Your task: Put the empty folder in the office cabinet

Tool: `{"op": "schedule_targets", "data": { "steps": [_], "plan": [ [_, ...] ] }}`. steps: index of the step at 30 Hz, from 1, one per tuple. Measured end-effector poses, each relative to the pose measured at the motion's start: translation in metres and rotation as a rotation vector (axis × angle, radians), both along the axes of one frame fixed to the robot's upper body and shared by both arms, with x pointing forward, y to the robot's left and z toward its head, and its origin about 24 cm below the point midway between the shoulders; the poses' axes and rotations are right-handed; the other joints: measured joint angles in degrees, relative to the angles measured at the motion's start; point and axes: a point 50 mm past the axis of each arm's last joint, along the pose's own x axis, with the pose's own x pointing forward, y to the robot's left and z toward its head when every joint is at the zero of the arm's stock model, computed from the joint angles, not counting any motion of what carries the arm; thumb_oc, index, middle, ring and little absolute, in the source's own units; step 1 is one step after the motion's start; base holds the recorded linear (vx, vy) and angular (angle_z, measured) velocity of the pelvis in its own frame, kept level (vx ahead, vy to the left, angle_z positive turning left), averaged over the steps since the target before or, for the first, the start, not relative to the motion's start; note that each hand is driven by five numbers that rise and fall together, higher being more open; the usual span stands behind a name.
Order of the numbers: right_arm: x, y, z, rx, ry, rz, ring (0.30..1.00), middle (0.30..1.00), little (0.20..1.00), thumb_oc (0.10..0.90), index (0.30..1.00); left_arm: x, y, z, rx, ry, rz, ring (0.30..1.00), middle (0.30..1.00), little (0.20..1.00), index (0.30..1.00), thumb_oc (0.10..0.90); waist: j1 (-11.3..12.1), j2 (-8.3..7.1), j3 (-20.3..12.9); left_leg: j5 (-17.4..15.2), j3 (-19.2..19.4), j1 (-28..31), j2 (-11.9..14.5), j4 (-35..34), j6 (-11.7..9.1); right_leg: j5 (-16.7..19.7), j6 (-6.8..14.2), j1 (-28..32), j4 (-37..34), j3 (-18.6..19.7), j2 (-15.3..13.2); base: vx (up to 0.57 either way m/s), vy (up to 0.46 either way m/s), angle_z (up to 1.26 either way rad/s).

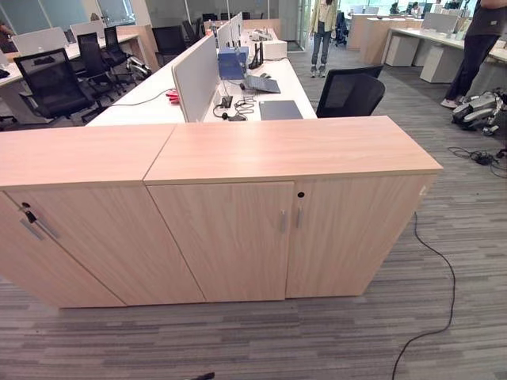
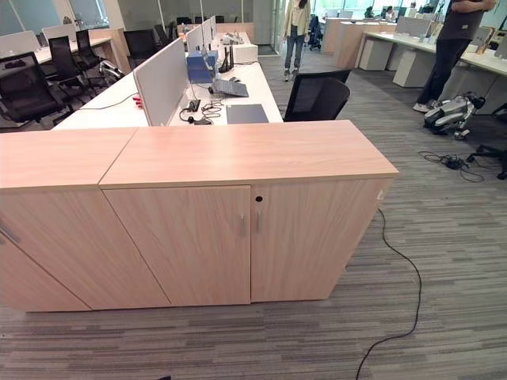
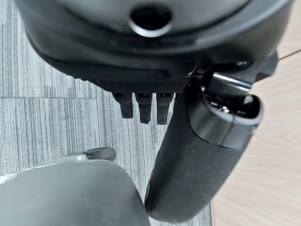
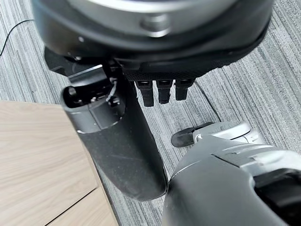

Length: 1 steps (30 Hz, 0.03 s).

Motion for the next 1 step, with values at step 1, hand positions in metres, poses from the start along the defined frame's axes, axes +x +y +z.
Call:
{"op": "schedule_targets", "data": {
  "steps": [1],
  "plan": [
    [-0.0002,0.0009,-0.0002,0.002,0.000,0.000,0.900,0.900,0.900,0.800,0.900,-0.0001,0.0005,0.0001,0.001,0.000,0.000,0.900,0.900,0.900,0.900,0.800,0.00,-0.13,-0.02,-0.01,0.04,0.00,0.00,0.00,0.01,0.00,0.00,0.01,0.00,0.02,0.00,0.00,0.000,0.00]
  ]
}}
